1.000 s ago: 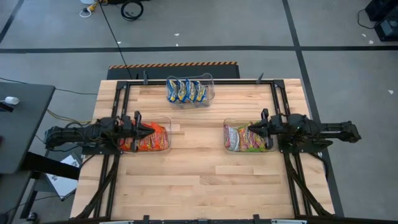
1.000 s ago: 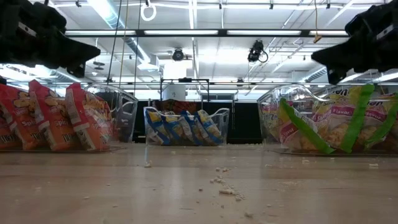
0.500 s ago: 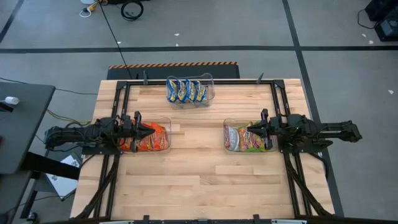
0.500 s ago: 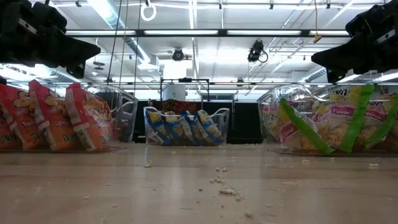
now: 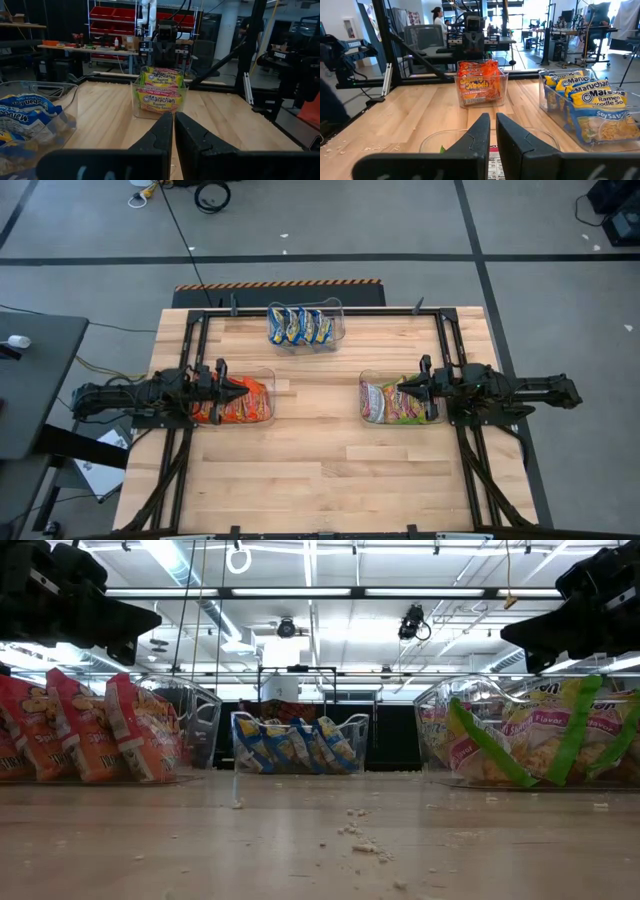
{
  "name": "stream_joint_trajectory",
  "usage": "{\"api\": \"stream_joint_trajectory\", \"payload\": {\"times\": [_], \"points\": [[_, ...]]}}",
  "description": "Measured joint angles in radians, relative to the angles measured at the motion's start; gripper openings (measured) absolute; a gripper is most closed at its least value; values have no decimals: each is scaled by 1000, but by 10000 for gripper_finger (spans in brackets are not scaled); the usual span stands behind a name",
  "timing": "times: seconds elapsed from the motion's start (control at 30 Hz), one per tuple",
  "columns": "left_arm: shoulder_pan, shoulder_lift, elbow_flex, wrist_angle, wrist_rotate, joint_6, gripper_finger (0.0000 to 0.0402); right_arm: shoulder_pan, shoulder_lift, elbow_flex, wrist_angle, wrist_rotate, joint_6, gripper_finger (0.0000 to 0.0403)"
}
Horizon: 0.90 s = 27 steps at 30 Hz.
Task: Sort Maruchan noodles
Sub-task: Return to Home Position
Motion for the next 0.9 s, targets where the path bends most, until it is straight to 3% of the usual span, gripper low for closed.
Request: {"api": "stream_joint_trajectory", "payload": {"times": [0.9], "points": [[0,0,0,0,0,0,25,0,0,0,0,0,0,36]]}}
